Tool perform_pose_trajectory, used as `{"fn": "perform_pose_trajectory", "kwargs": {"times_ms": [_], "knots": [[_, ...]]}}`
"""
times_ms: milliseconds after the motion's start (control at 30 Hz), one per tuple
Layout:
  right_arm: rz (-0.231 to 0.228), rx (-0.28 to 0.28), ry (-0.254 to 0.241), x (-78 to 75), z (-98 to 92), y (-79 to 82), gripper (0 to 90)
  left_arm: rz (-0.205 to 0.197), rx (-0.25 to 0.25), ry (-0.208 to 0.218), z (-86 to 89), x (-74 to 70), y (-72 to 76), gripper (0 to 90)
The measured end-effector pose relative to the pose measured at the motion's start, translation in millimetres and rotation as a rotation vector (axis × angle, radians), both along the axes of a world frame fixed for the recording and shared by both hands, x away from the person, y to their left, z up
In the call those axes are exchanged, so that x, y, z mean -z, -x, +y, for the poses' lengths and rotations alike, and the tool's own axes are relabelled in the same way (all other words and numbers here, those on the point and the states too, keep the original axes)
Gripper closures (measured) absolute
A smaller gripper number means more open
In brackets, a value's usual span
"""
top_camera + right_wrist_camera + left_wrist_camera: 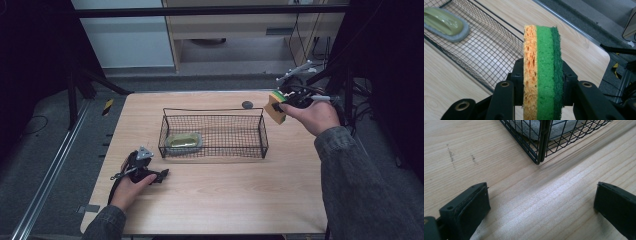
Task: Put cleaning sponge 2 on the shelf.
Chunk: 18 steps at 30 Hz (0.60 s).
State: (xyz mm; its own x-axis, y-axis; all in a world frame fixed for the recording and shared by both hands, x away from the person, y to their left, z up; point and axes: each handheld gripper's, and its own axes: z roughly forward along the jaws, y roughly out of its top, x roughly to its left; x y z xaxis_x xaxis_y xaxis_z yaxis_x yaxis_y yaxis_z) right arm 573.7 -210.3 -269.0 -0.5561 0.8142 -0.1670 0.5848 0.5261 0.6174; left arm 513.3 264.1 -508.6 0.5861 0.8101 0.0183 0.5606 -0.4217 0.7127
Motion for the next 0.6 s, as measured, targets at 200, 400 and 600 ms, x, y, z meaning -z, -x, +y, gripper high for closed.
{"fn": "perform_pose_trajectory", "kwargs": {"times_ms": [200, 400, 600], "knots": [[-0.026, 0.003, -0.011, -3.6, 4.2, -8.1, 64.8, 0.002, 0.001, -0.001, 0.1, -0.2, 0.0, 0.0], [-0.029, 0.001, -0.021, -2.7, 12.0, -15.1, 64.8, 0.002, 0.000, -0.001, 0.0, -0.1, 0.0, 0.0], [-0.031, -0.009, -0.022, 0.7, 21.5, -20.8, 64.8, 0.002, 0.001, -0.002, 0.1, -0.2, 0.0, 0.0]]}}
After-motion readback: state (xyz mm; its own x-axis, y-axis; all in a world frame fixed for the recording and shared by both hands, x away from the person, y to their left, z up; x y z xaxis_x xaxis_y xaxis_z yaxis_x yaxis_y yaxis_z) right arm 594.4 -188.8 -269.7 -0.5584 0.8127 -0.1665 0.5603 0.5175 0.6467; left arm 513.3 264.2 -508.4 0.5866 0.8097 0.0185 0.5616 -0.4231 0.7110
